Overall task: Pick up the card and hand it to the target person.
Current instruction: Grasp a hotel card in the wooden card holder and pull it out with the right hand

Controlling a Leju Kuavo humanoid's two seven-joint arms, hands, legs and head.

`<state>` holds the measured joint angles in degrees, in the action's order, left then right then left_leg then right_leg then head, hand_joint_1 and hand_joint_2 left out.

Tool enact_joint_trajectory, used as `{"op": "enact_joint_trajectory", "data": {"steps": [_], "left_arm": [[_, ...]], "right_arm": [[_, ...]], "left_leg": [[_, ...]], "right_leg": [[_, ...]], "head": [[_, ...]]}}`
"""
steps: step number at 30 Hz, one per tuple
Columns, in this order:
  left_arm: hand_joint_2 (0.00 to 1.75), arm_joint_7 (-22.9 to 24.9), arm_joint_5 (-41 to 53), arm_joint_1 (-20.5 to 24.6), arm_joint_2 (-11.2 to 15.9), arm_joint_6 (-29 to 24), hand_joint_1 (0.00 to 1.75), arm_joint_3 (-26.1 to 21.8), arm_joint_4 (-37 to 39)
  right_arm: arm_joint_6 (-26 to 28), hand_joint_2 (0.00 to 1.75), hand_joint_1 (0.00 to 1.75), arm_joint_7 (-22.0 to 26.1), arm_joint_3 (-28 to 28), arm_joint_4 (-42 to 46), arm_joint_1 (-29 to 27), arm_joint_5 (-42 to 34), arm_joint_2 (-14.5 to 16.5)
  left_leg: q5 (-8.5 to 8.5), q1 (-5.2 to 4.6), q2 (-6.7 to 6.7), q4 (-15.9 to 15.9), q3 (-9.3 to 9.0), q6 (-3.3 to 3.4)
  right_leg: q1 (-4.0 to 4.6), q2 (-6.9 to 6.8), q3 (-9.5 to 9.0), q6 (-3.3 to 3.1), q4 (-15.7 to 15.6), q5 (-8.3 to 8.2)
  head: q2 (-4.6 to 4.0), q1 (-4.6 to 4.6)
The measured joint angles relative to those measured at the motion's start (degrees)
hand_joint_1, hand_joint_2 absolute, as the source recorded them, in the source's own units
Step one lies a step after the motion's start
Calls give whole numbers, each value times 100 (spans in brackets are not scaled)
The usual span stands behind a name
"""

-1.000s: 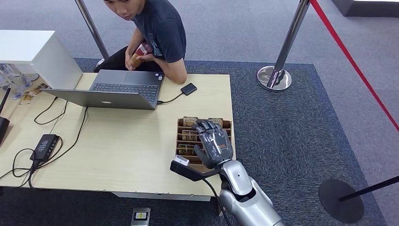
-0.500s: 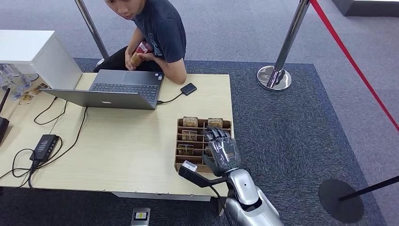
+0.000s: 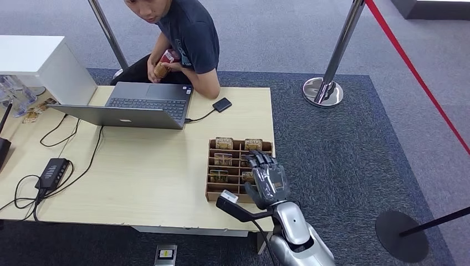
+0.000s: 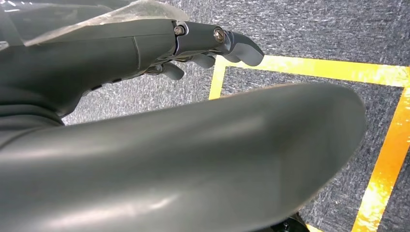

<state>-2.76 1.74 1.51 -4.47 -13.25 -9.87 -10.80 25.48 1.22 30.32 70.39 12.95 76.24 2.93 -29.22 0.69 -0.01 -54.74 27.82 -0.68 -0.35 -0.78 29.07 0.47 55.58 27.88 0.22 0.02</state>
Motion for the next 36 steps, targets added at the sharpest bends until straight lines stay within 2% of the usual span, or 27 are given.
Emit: {"op": "enact_joint_trajectory", "data": {"steps": [4,9,24,26,31,33,36], "left_arm": [[0,9,10,0,-5,0,0,-4,0],[0,14,31,0,-7,0,0,-5,0],[0,36,88,0,-5,2,0,-6,0],[0,36,90,0,-5,1,0,-8,0],[0,33,91,0,-5,-7,0,-26,0],[0,34,91,0,-5,-8,0,-31,0],[0,40,92,-1,-7,-9,0,-34,0]], "right_arm": [[-17,175,54,0,-28,-62,2,-2,8],[-18,175,80,2,-68,-169,7,-3,47],[52,175,88,-19,-308,-435,39,41,73],[62,175,95,-28,-338,-492,78,72,78],[84,175,164,-36,-418,-652,166,111,114],[97,175,175,-27,-431,-697,190,115,127],[150,175,175,4,-449,-757,206,124,145]], "left_leg": [[0,0,0,0,1,0],[0,0,0,0,0,0],[0,0,0,0,-1,0],[0,0,0,0,-2,0],[1,0,0,0,-7,0],[1,0,0,0,-8,0],[1,0,0,0,-9,0]], "right_leg": [[0,0,0,0,0,0],[0,0,-1,0,0,0],[0,0,-2,0,0,0],[0,0,-3,0,0,0],[0,0,-7,-1,0,-1],[0,0,-8,-1,0,-2],[0,0,-9,-1,0,-2]], "head": [[0,0],[0,0],[0,1],[0,1],[0,1],[-1,0],[-1,0]]}}
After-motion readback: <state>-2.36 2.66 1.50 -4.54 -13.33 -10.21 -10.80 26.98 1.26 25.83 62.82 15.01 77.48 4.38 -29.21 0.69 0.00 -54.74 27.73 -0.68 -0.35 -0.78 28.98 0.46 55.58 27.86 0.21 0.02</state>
